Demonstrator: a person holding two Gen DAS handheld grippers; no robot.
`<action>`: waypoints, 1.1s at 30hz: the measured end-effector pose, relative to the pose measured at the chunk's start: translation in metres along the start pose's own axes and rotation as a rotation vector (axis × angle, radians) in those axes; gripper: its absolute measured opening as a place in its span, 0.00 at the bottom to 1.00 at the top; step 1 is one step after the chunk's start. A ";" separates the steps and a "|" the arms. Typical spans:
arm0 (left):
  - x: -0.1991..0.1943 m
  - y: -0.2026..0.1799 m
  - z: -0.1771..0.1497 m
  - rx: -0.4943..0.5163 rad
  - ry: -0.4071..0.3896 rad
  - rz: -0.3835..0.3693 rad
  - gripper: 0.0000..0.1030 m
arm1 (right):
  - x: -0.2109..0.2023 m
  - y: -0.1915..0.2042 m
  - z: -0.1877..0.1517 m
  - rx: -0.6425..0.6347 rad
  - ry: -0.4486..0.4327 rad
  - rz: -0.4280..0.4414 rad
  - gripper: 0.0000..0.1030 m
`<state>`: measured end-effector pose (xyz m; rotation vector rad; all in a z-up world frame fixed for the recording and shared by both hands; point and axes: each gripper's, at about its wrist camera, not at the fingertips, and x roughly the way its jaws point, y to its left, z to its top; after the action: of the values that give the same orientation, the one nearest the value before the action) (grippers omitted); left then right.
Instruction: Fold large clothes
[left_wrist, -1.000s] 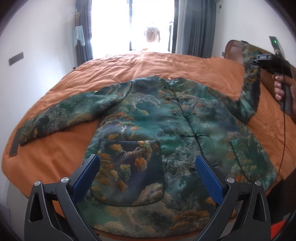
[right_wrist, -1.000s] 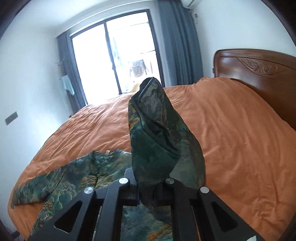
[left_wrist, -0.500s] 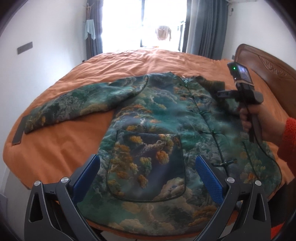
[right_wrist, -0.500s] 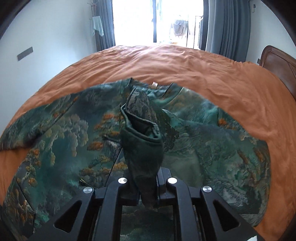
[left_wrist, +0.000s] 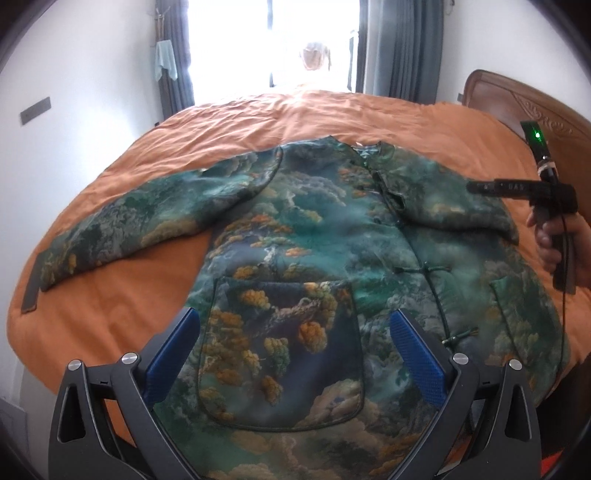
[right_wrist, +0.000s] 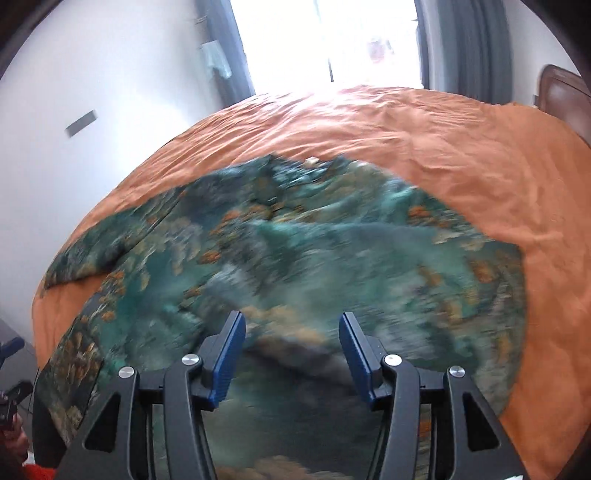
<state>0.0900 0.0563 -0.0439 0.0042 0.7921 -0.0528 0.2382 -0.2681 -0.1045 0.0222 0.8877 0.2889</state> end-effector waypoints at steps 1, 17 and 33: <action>0.002 -0.005 0.004 0.009 0.001 -0.015 0.99 | -0.003 -0.024 0.008 0.052 -0.017 -0.061 0.52; 0.226 -0.137 0.155 0.158 0.195 -0.091 0.63 | 0.008 -0.127 0.030 0.225 -0.060 -0.149 0.42; 0.265 -0.135 0.116 0.159 0.152 -0.007 0.84 | 0.037 -0.106 -0.016 0.154 0.055 -0.066 0.41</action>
<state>0.3520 -0.0932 -0.1485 0.1576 0.9383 -0.1232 0.2739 -0.3623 -0.1574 0.1282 0.9621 0.1599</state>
